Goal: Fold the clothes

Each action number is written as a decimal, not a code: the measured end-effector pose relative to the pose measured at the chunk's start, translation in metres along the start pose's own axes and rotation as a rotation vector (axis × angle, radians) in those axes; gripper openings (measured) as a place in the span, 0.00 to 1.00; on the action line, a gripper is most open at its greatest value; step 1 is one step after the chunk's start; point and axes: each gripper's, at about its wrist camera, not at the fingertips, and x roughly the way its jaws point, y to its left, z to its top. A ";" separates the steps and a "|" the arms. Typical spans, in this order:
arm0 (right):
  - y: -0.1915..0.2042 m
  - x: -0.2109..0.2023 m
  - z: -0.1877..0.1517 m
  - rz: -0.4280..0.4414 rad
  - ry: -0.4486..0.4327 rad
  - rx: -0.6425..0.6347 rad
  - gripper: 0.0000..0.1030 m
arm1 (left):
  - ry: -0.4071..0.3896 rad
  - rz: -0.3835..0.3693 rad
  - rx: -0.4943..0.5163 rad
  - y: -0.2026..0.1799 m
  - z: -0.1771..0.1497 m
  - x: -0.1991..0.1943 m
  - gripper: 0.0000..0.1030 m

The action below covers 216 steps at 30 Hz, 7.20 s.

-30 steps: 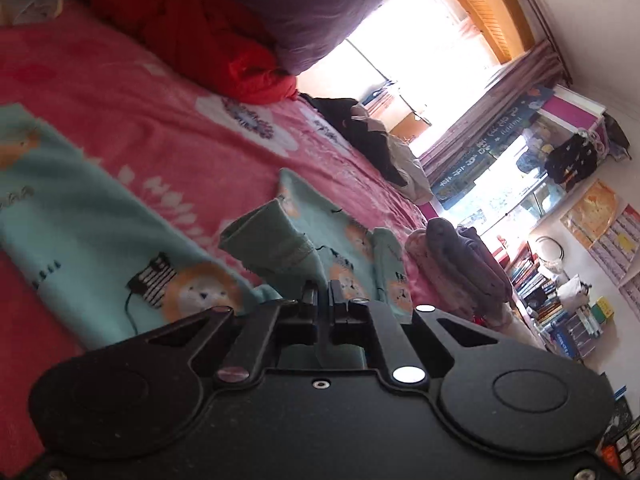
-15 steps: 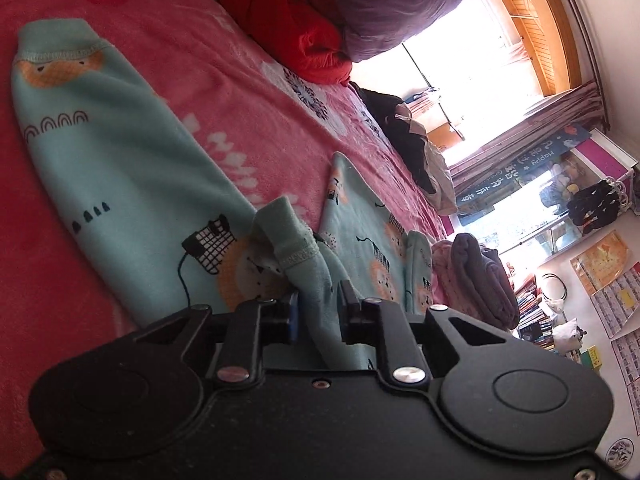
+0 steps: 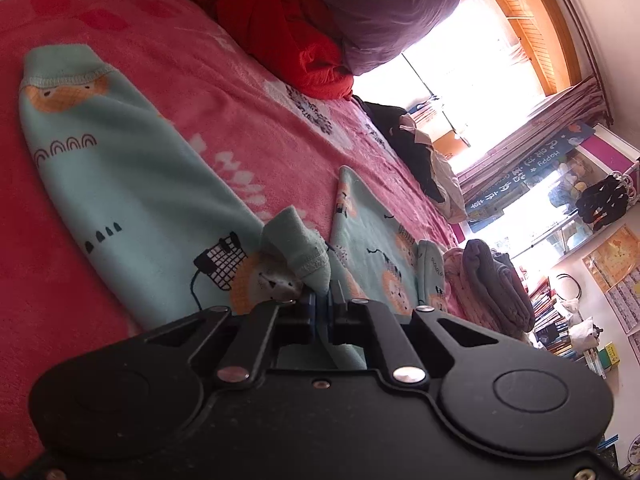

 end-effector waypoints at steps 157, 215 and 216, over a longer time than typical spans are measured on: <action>-0.152 0.040 -0.037 0.406 0.093 0.754 0.29 | 0.213 0.067 0.489 -0.147 -0.017 0.200 0.04; -0.105 0.052 -0.009 0.325 0.052 0.523 0.23 | 0.243 0.154 0.862 -0.230 -0.033 0.277 0.05; -0.105 0.051 -0.009 0.324 0.050 0.525 0.24 | 0.242 0.165 0.871 -0.231 -0.033 0.282 0.05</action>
